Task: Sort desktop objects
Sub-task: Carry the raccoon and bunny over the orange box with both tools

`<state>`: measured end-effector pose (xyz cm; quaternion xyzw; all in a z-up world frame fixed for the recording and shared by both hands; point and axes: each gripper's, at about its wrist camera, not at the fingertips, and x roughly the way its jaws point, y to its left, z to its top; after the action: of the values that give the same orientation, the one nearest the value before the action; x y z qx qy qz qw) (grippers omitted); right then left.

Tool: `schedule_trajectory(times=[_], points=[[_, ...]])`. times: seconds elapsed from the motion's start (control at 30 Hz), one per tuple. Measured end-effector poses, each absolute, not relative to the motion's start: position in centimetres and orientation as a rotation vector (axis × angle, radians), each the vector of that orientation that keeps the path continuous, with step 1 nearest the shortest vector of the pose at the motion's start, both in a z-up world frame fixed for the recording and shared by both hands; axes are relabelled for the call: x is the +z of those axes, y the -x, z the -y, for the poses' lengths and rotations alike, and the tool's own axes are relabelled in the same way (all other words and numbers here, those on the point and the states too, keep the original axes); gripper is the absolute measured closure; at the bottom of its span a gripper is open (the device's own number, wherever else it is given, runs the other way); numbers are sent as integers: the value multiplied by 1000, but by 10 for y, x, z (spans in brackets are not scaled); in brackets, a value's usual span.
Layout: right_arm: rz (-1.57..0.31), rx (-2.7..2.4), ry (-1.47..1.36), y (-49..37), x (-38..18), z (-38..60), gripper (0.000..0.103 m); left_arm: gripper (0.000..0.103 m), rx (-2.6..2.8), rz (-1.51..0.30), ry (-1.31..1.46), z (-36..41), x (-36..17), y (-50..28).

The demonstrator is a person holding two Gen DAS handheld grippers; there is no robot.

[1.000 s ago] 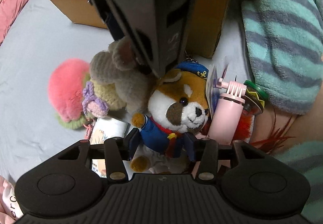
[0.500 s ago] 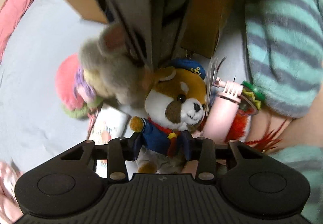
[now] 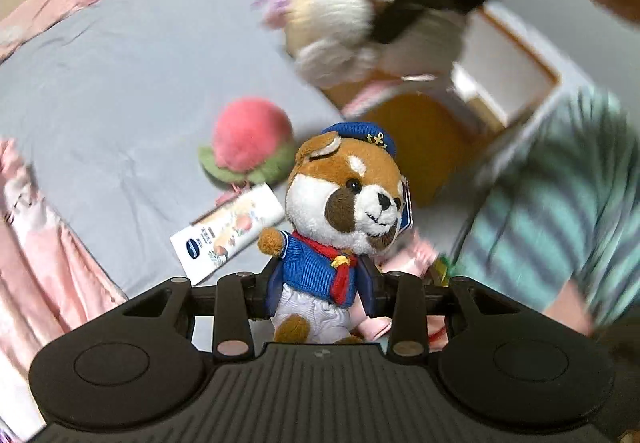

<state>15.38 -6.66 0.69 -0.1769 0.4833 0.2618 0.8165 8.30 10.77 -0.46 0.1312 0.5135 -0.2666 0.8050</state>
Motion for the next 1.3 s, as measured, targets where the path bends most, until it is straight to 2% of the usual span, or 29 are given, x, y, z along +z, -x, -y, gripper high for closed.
schedule_trajectory(times=[0.2,0.27,0.3,0.33,0.43,0.57,0.87,1.07,1.2,1.27,1.3], points=[[-962,429,159,-150,40,125,73,60,-549,-1021,16,-106,31,-109],[-949,373,95,-152,42,145,78,60,-557,-1003,94,-96,42,-122],[-945,346,66,-153,42,155,84,60,-559,-998,116,-90,46,-127],[-945,322,37,-154,41,166,95,60,-560,-992,135,-79,50,-135],[-971,271,-29,-161,26,190,99,60,-569,-994,166,-50,55,-156],[-1011,206,-81,-176,1,218,99,60,-596,-1030,198,-15,48,-180],[-976,240,-161,-201,-32,237,100,60,-474,-1121,175,26,10,-222],[-1056,258,-74,-201,-76,233,98,60,-419,-1172,129,44,-9,-233],[-1086,247,24,-196,-85,234,92,60,-394,-1203,104,52,-19,-237],[-1109,265,83,-195,-87,233,84,60,-383,-1208,92,55,-21,-237],[-1129,283,108,-195,-89,232,75,60,-378,-1208,84,57,-21,-237]])
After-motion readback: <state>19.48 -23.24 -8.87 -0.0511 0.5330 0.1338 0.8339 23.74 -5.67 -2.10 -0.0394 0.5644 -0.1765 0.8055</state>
